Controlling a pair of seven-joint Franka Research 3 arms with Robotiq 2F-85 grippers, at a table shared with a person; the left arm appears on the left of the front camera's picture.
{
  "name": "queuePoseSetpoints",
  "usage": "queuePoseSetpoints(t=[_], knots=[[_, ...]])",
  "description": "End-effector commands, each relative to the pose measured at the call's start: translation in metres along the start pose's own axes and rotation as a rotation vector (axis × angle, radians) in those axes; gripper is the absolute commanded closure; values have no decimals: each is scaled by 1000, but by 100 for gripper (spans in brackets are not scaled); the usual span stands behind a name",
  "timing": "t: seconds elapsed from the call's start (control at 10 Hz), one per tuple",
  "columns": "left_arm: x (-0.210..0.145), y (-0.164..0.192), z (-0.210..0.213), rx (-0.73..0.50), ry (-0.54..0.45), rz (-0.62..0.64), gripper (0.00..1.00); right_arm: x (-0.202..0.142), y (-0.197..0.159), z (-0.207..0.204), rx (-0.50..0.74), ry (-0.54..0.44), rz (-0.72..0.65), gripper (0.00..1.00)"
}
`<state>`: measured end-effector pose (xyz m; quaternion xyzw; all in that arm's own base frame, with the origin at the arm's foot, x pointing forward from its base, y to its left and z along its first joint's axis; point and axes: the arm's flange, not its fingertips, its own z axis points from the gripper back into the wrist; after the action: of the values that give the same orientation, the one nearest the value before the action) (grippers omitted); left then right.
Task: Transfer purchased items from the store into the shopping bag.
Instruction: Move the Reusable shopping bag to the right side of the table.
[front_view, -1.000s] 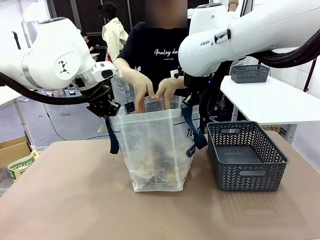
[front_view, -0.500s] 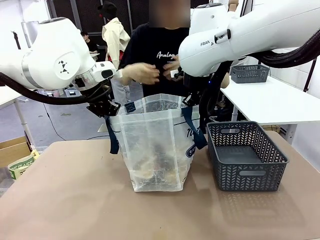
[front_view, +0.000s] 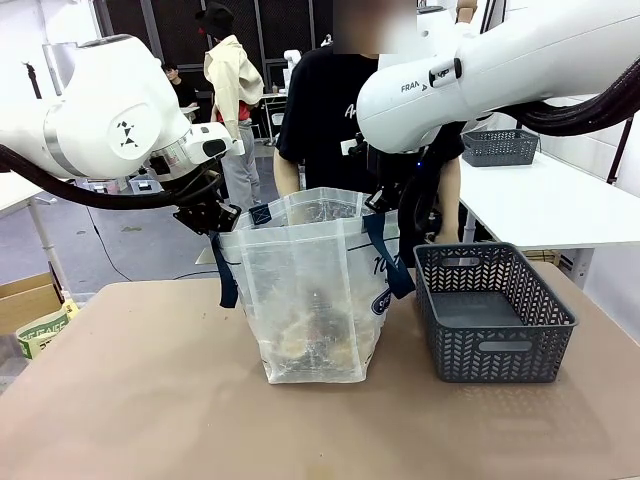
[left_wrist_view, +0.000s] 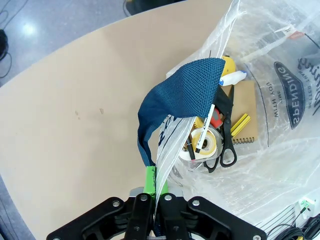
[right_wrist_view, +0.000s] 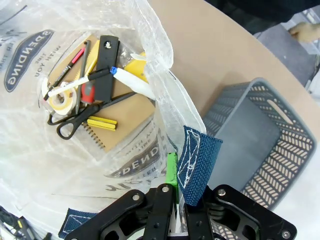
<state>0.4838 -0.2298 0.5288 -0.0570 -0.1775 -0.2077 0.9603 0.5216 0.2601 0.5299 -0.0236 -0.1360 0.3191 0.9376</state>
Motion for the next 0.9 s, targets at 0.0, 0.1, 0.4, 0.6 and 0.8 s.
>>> queuePoseSetpoints(t=[0.0,0.1,0.4,0.6,0.8], knots=[[1,1,1,11,-4,2,100,-1,-1,1,-2,8,0,100],[1,1,1,11,-4,2,100,-1,-1,1,-2,8,0,100],[1,1,1,11,-4,2,100,-1,-1,1,-2,8,0,100],[1,1,1,11,-4,2,100,-1,-1,1,-2,8,0,100],[1,1,1,11,-4,2,100,-1,-1,1,-2,8,0,100]])
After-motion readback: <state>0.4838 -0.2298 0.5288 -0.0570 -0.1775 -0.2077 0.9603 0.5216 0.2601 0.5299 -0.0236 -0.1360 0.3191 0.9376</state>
